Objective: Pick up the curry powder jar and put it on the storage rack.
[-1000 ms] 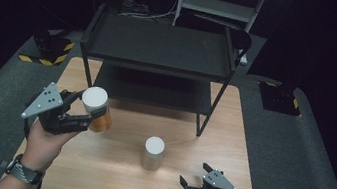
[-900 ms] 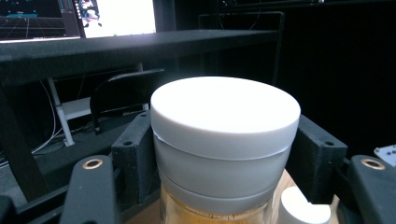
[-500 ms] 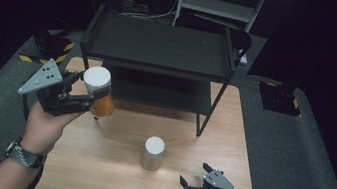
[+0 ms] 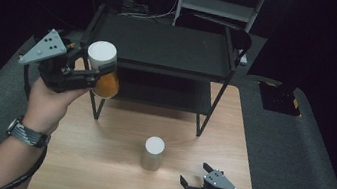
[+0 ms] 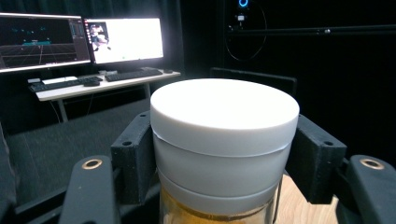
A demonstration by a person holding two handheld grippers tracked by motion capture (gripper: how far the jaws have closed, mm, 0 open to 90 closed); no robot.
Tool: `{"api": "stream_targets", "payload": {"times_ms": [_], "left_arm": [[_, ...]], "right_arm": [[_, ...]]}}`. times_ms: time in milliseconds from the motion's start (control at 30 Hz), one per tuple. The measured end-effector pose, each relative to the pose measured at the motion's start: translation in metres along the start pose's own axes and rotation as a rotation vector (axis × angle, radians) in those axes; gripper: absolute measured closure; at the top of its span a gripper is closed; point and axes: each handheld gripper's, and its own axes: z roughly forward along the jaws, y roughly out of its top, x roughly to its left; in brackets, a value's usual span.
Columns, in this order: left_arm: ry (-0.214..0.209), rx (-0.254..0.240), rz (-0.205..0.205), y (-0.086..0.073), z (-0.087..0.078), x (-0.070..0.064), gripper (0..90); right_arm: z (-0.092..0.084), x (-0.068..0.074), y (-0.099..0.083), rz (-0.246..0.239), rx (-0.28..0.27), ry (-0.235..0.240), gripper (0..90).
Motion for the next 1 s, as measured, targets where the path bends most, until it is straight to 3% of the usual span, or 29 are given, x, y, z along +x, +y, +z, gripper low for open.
{"api": "stream_targets", "payload": {"times_ms": [400, 533, 1000], "left_arm": [[0.038, -0.007, -0.005, 0.037, 0.023, 0.005, 33.7], [0.052, -0.029, -0.028, 0.038, 0.032, 0.007, 33.7], [0.095, -0.053, -0.032, 0.042, 0.070, 0.012, 33.7]], "right_arm": [[-0.001, -0.001, -0.001, 0.004, -0.006, 0.002, 0.3], [-0.001, -0.001, -0.001, 0.005, -0.007, 0.001, 0.3], [-0.001, 0.002, -0.002, -0.013, -0.012, -0.002, 0.3]]}}
